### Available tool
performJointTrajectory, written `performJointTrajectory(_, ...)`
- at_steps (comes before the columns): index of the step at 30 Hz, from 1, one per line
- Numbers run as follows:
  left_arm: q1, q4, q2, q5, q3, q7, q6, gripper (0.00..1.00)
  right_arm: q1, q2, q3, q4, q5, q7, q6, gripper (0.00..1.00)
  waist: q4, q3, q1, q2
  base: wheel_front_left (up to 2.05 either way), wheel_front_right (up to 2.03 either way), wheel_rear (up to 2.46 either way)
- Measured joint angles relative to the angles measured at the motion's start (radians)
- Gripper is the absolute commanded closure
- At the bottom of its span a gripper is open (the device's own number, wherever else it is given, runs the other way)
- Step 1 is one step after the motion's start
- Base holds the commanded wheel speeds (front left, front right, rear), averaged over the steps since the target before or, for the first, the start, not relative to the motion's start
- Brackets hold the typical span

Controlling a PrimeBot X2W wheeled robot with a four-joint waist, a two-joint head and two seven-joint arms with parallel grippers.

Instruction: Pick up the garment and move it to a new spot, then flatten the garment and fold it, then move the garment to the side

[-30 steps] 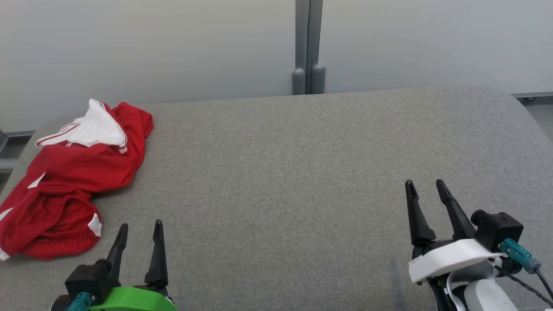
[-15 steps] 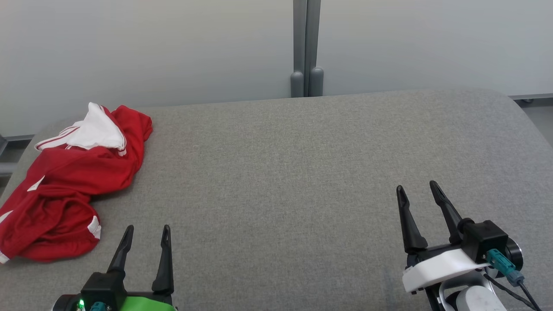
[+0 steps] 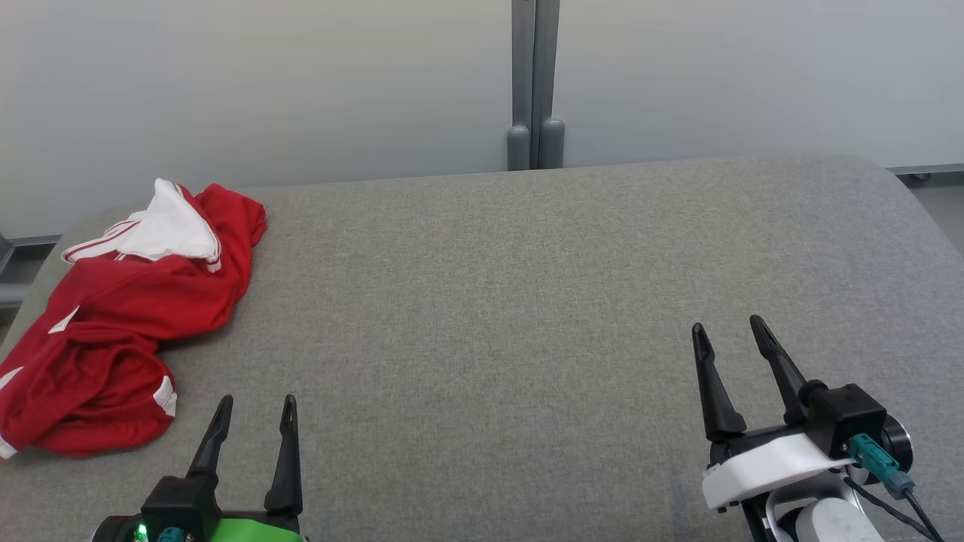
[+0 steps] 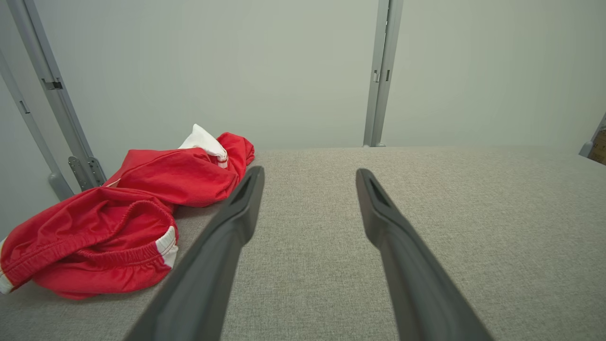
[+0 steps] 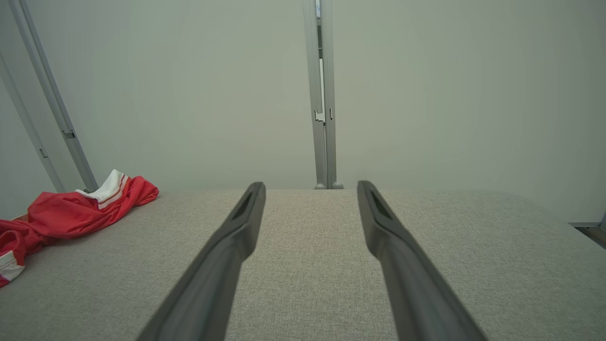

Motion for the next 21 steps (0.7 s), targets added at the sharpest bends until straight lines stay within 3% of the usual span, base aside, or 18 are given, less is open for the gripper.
performJointTrajectory(13,0.000,0.007,0.000,0.000,0.000,0.000,-0.006,0.00,0.000,0.001,-0.012,0.002,0.000,0.000,0.000,0.00,0.003,-0.002,0.0000,0.0000,0.00,0.00,0.00)
performJointTrajectory(21,-0.002,0.019,-0.002,0.018,-0.012,0.000,-0.014,0.00,0.015,0.002,-0.031,0.002,0.000,0.000,0.000,0.00,0.044,-0.002,0.0000,0.0000,0.00,0.00,0.00)
